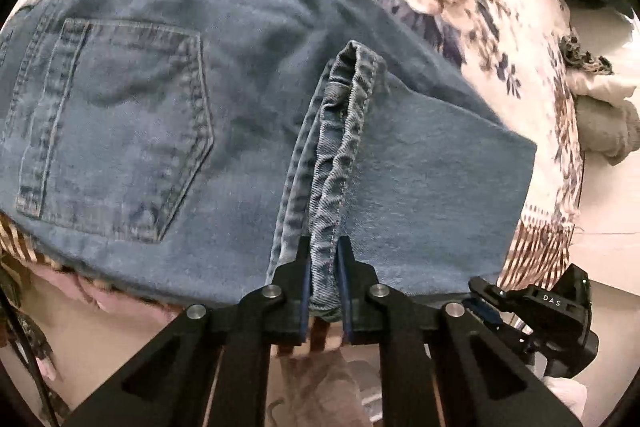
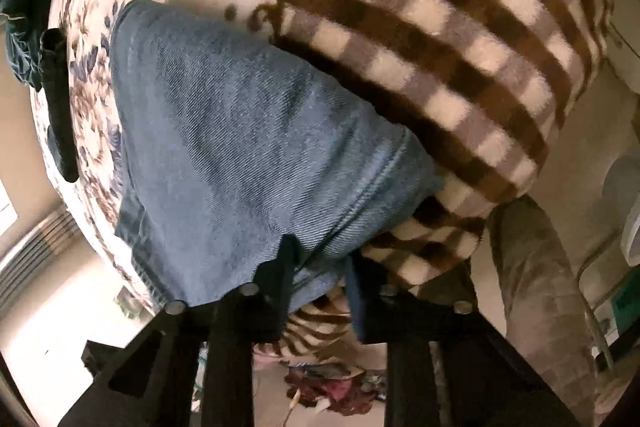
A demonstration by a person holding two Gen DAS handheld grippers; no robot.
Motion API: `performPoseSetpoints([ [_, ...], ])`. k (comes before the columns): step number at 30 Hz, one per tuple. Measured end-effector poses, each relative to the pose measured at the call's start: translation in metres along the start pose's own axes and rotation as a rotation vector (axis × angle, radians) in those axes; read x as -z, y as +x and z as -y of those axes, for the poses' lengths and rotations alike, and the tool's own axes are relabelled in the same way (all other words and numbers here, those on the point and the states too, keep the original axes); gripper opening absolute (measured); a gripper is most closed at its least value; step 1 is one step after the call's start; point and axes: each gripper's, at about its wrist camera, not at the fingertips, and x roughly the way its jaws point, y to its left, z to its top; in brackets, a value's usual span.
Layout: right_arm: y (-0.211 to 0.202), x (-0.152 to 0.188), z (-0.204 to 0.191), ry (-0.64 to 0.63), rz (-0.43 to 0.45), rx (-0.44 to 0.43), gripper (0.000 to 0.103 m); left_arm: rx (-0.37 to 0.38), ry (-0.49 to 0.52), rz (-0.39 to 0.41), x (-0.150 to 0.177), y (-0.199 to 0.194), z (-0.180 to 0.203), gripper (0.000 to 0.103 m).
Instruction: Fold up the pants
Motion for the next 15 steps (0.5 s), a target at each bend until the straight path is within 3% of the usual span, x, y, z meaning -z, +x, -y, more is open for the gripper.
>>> performPoseSetpoints([
  [4, 0.009, 0.002, -0.012, -0.126, -0.041, 0.117, 0.019, -0.078, 0.034, -0.081, 0.000, 0.032, -0.009, 0.010],
  [7, 0.003, -0.001, -0.022, -0.202, -0.056, 0.137, 0.040, -0.043, 0.005, -0.066, -0.007, 0.023, -0.016, 0.017],
  [8, -0.006, -0.001, -0.023, -0.210, -0.048, 0.117, 0.051, -0.036, 0.002, -0.038, -0.012, 0.014, -0.016, 0.019],
  [9, -0.014, -0.001, -0.023, -0.211, -0.031, 0.101, 0.056, -0.010, 0.005, -0.007, -0.015, 0.003, -0.017, 0.020],
  [12, -0.045, -0.005, -0.015, -0.192, 0.058, 0.101, 0.059, 0.040, 0.009, 0.024, -0.028, -0.009, -0.015, 0.044],
  [15, -0.063, -0.015, -0.006, -0.170, 0.129, 0.116, 0.059, 0.104, -0.011, 0.020, -0.048, 0.002, -0.016, 0.050],
])
